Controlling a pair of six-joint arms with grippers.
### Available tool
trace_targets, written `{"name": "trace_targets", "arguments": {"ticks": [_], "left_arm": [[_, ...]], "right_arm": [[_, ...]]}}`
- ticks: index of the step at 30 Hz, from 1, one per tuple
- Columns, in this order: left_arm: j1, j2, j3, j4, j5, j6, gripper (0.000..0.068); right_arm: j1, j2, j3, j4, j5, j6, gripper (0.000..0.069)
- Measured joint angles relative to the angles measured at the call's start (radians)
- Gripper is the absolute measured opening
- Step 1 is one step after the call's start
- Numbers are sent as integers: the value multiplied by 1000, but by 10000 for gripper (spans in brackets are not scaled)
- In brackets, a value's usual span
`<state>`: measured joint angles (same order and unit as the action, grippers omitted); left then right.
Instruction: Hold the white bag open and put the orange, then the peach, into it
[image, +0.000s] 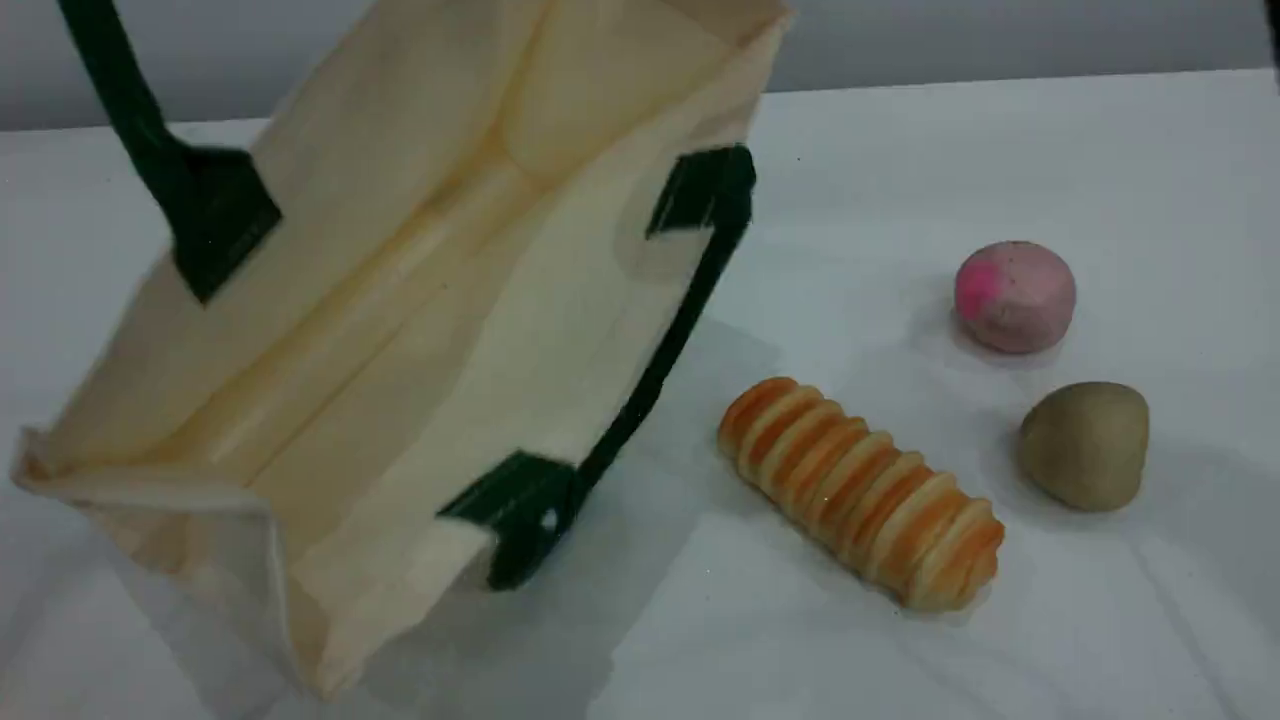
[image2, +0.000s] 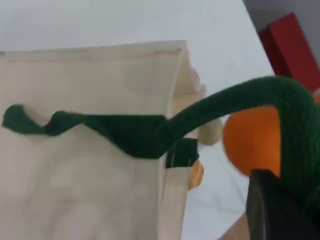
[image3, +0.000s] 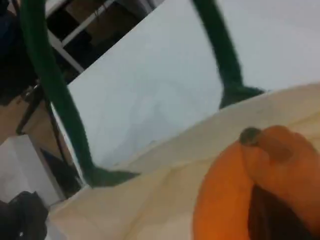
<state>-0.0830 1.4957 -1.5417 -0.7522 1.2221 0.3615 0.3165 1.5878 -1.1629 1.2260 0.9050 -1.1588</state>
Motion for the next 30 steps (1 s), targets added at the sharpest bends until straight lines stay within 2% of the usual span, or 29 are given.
{"name": "trace_targets", "arguments": {"ticks": [8,14,20,25,30], "left_arm": [[0,2,-35,6,0,0,71],[0,17,-35,17,-1,0,71],[0,24,-35,20,-2,0,71],[0,24,-35,20,-2,1,71],[0,24,-35,20,-2,0,71]], "right_arm": [[167,92,-1,0,-76,-1,22],[279,219,-1,39,-242,-24,22],[314,314,-2,241,-400,-186,22],[323,372,-2,462,-423,-374,22],[333,408,-14,524,-447,-412,24]]}}
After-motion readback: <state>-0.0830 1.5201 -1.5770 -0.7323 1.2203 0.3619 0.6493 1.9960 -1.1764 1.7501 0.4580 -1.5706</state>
